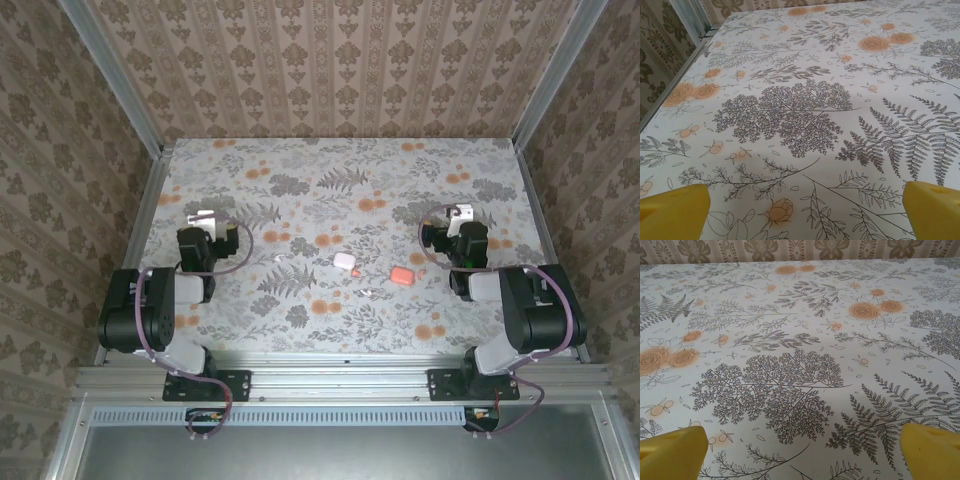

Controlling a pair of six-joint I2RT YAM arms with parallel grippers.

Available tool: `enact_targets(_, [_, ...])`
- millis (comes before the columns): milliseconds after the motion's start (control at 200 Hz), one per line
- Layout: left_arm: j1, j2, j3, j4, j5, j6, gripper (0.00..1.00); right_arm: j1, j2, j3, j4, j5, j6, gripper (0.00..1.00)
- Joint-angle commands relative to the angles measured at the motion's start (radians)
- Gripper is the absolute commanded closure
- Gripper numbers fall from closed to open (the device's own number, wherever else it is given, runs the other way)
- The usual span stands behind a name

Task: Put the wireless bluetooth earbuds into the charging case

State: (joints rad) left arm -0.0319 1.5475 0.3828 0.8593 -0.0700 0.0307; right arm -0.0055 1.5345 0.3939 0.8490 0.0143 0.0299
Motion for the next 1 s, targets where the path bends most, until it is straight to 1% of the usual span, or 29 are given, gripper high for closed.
enact_targets(0, [0.008,-0.009,0.022,0.0,0.016,0.015,0.0,0.006,-0.003,0.013,0.008,-0.006,0.005,0.0])
enact_targets(955, [0.007,-0.013,0.019,0.0,0.018,0.017,0.0,0.006,-0.006,0.01,0.013,-0.007,0.005,0.0])
enact_targets(995, [0.007,-0.015,0.022,-0.003,0.016,0.018,0.0,0.006,-0.016,0.023,-0.015,-0.007,0.003,0.0])
